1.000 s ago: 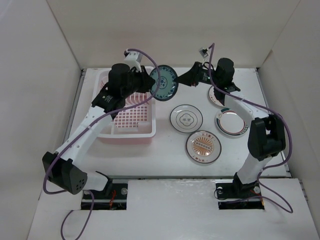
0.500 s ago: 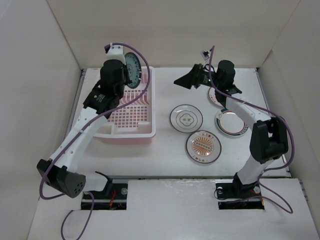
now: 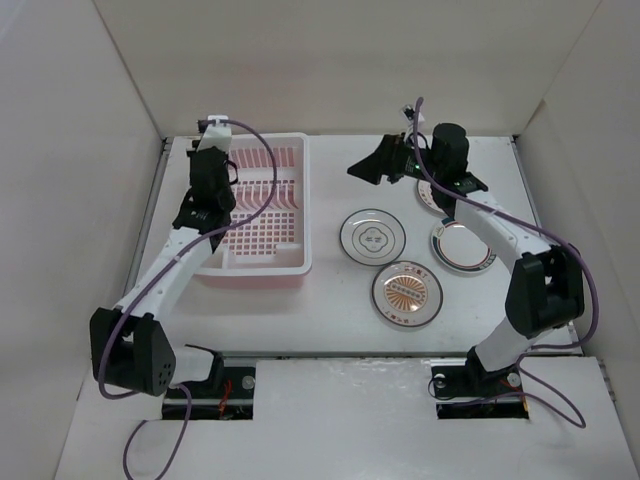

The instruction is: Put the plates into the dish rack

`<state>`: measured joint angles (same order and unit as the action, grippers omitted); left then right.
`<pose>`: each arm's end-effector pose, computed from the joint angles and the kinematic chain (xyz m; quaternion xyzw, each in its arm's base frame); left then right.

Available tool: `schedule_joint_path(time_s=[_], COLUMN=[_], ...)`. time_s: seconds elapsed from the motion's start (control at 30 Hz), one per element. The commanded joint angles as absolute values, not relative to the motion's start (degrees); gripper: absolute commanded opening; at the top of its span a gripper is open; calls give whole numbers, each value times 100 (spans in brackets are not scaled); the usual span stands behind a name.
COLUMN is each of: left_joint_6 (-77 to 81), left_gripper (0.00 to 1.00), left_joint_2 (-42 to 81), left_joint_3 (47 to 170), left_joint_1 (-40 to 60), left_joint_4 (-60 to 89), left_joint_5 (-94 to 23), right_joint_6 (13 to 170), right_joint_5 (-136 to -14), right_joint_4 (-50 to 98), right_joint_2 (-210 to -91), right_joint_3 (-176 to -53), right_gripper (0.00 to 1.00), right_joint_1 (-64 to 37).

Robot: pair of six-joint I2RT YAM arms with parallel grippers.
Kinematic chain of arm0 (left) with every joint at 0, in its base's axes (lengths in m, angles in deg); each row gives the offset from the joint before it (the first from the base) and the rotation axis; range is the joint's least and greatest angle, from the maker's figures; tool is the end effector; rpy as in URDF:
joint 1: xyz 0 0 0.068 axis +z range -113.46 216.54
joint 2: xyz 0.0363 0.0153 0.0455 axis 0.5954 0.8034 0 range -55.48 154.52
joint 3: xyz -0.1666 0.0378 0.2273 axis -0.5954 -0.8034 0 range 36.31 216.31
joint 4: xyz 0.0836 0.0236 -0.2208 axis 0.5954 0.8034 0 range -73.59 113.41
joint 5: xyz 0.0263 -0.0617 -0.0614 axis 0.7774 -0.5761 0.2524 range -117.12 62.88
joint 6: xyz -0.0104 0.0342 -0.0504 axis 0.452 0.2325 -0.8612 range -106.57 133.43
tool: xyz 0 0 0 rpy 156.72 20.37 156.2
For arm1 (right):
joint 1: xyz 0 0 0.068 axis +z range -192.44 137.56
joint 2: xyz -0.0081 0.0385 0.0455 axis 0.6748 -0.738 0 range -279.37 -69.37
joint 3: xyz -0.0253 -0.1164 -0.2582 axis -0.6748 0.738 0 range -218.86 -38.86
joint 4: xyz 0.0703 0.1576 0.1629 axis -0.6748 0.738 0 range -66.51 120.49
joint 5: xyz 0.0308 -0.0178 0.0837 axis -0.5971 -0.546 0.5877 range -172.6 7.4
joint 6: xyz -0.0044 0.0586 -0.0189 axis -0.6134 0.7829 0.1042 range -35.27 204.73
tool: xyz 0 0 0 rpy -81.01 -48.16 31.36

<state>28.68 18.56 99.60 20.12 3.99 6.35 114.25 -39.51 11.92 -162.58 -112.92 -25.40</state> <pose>0.2791 -0.0555 0.4001 -0.0167 0.6982 0.1936 0.6890 0.3437 0.1386 0.3596 -0.1645 0.7218 0.4960 0.4538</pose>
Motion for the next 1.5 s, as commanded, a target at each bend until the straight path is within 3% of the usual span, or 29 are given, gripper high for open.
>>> schedule_joint_path(time_s=[0.0,0.6,1.47], left_joint_6=[3470,3083,2978], left_gripper=[0,0,0], left_joint_2=[1554,2494,2924], left_joint_3=[9468,9142,8905], left_joint_1=[2371,3294,3065], left_joint_4=[-1214,-1654,-1461], left_joint_5=[276,-1147,-638], right_joint_6=[11180,11066,11066], right_joint_5=[-4076,-3971,-3857], right_joint_4=[1250,1303,1303], right_joint_2=[-16007,-16007,-15955], right_joint_3=[-11216,-11268,-11321], right_gripper=[100,100,100], right_joint_1=[-2434,-2328,-2328])
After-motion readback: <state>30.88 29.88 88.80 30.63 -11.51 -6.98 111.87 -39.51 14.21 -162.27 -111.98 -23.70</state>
